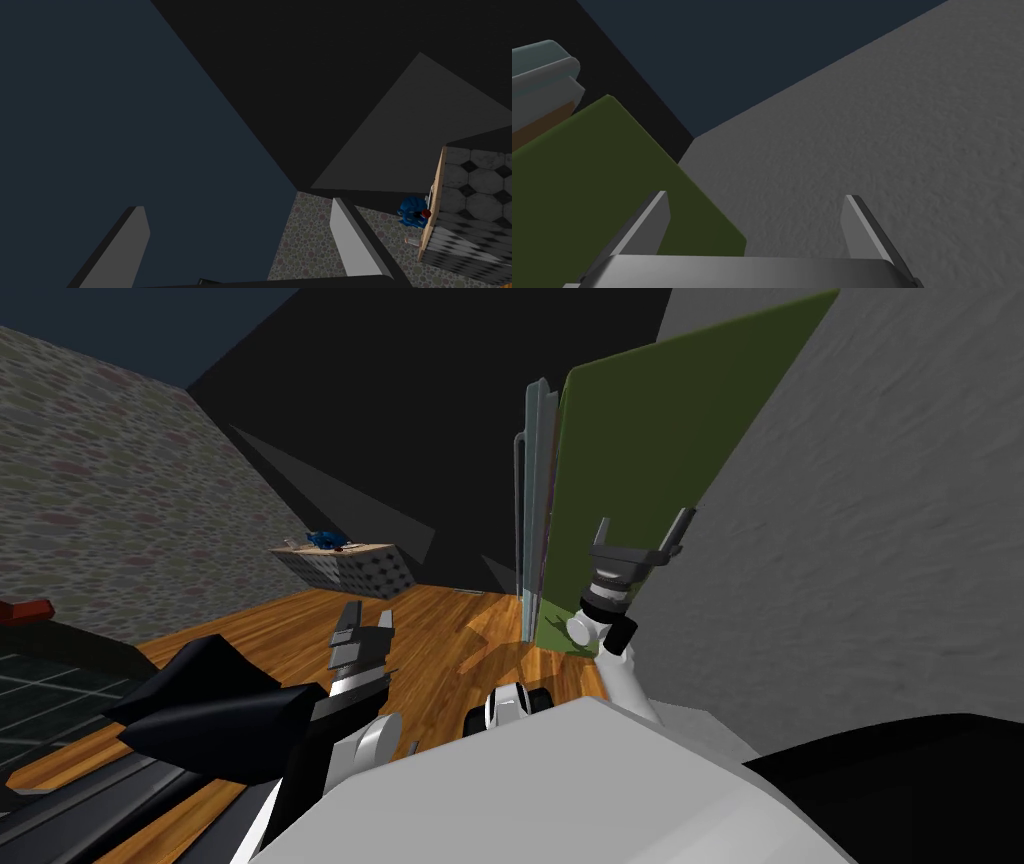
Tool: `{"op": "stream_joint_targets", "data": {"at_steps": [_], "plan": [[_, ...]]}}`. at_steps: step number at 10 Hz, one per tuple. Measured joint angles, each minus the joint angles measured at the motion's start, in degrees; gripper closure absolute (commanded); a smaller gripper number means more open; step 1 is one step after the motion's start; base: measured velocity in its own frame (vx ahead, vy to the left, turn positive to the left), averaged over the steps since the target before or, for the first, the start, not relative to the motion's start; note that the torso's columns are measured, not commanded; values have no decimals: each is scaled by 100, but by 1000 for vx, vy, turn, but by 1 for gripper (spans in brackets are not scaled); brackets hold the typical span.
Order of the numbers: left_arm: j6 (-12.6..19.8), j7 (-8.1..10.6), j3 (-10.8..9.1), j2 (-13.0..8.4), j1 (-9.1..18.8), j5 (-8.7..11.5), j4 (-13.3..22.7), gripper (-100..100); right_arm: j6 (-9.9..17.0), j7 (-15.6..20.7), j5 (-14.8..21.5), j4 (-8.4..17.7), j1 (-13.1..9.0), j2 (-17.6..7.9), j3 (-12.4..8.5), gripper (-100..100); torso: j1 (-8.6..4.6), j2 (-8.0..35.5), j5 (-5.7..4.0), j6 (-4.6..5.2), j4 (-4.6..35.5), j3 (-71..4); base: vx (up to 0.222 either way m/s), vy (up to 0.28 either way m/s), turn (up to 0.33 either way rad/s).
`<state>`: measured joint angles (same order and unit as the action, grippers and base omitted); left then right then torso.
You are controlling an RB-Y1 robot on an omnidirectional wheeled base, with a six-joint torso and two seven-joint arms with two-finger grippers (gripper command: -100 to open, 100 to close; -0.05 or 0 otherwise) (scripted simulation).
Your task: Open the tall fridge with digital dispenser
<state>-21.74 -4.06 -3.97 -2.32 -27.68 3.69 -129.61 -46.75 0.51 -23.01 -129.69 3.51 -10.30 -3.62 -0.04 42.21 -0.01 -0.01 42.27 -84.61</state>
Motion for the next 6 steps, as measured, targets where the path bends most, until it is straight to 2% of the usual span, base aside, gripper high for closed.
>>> {"op": "stream_joint_targets", "data": {"at_steps": [4, 6], "plan": [[0, 0, 0, 0, 0, 0, 0, 0, -371, 41, -657, 43, -721, -140, -194, -100, 6, 8, 2, 0, 2, 5, 55, -10, 87], [0, 0, 0, 0, 0, 0, 0, 0, -596, 108, -909, 71, -1054, -150, -188, -100, 2, 4, 0, 1, 1, 3, 61, -18, 94]]}}
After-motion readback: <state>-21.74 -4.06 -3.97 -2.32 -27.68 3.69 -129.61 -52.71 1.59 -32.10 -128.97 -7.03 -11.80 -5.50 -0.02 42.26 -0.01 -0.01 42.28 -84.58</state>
